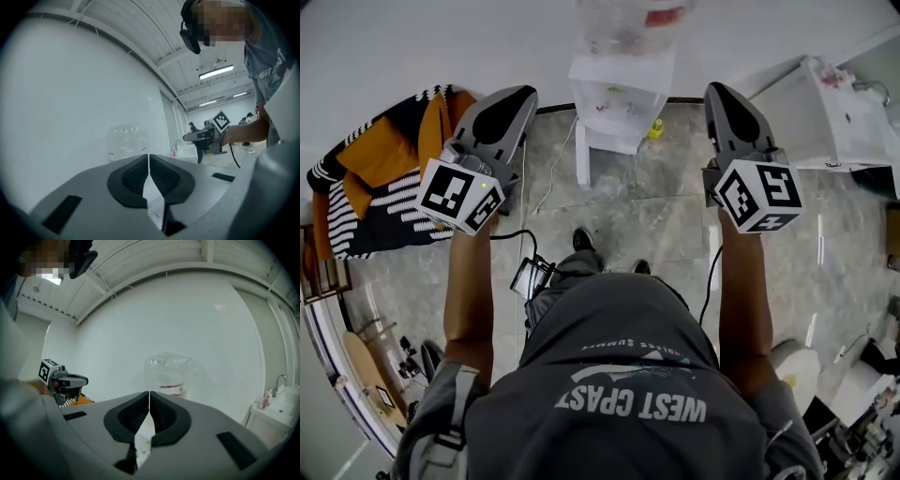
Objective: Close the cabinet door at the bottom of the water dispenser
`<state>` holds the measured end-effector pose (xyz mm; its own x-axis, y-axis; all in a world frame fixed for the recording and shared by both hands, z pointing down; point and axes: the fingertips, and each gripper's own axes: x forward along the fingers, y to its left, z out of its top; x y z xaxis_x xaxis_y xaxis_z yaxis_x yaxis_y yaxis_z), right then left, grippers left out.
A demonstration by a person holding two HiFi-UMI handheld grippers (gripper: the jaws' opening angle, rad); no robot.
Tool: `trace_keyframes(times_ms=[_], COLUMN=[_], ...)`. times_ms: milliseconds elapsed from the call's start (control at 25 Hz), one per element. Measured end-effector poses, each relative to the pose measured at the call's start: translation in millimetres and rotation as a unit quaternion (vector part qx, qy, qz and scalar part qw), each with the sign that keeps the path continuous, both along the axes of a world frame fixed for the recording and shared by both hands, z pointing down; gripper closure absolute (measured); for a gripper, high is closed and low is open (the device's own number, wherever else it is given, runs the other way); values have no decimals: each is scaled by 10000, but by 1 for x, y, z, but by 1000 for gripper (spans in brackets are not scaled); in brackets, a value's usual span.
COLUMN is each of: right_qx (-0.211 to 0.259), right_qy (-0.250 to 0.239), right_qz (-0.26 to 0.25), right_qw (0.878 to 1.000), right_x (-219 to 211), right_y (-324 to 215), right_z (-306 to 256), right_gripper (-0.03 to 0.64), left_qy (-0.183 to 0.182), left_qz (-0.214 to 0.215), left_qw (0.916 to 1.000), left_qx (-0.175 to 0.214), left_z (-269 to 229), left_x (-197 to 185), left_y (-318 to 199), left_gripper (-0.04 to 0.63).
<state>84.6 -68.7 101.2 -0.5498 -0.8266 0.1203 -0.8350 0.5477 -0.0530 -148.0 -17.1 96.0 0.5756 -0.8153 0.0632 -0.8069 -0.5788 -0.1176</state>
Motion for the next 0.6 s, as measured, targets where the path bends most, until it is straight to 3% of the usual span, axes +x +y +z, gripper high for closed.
trace_keyframes(times_ms=[320,600], right_qx=[-167,-389], right_qy=[85,155], right_qz=[549,660], right_qw=[9983,9969], right_x=[-10,-11], right_y=[-24,-52], right_z=[28,68], right_gripper=[588,588], left_qy=[62,76], left_qz=[450,523], left_qw=[9985,9960], left_qx=[-321,-723], left_z=[34,82], left_x=[-21,-26], left_y=[-44,-74], left_gripper=[571,569])
